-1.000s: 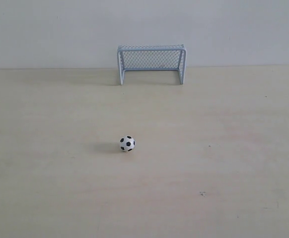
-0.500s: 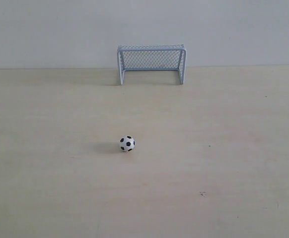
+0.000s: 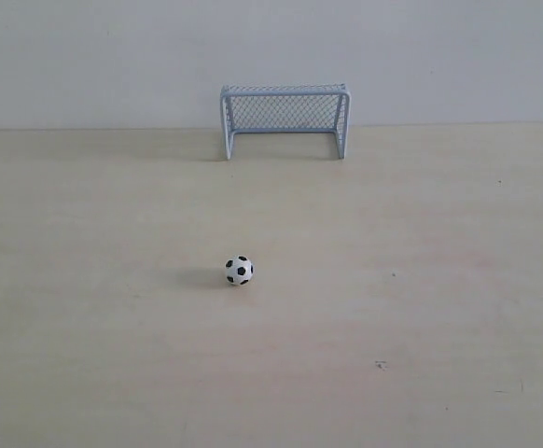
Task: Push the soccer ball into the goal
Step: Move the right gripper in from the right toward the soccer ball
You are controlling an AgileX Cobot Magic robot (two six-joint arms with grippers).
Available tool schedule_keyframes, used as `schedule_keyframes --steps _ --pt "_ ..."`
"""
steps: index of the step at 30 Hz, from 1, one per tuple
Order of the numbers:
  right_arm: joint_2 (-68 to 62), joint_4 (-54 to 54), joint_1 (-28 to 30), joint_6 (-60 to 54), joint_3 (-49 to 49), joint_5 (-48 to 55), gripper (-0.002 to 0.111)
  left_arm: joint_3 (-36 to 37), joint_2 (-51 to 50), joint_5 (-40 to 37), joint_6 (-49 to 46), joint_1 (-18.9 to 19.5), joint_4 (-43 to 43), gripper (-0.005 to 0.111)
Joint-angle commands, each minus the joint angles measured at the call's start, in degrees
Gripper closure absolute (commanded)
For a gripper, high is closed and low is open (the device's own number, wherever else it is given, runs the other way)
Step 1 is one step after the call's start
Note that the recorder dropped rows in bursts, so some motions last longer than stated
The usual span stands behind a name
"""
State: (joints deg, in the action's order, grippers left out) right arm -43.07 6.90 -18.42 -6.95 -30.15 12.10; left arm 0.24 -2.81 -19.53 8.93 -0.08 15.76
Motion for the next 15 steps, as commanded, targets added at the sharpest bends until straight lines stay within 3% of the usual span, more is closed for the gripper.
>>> schedule_keyframes --steps 1,15 --pt "-4.56 0.23 -1.79 -2.93 -2.64 1.05 0.108 -0.24 -0.32 0.19 0.53 -0.45 0.01 0.1" --pt "-13.44 2.85 -2.88 -10.1 -12.21 11.69 0.108 -0.24 -0.32 0.19 0.53 -0.45 0.01 0.1"
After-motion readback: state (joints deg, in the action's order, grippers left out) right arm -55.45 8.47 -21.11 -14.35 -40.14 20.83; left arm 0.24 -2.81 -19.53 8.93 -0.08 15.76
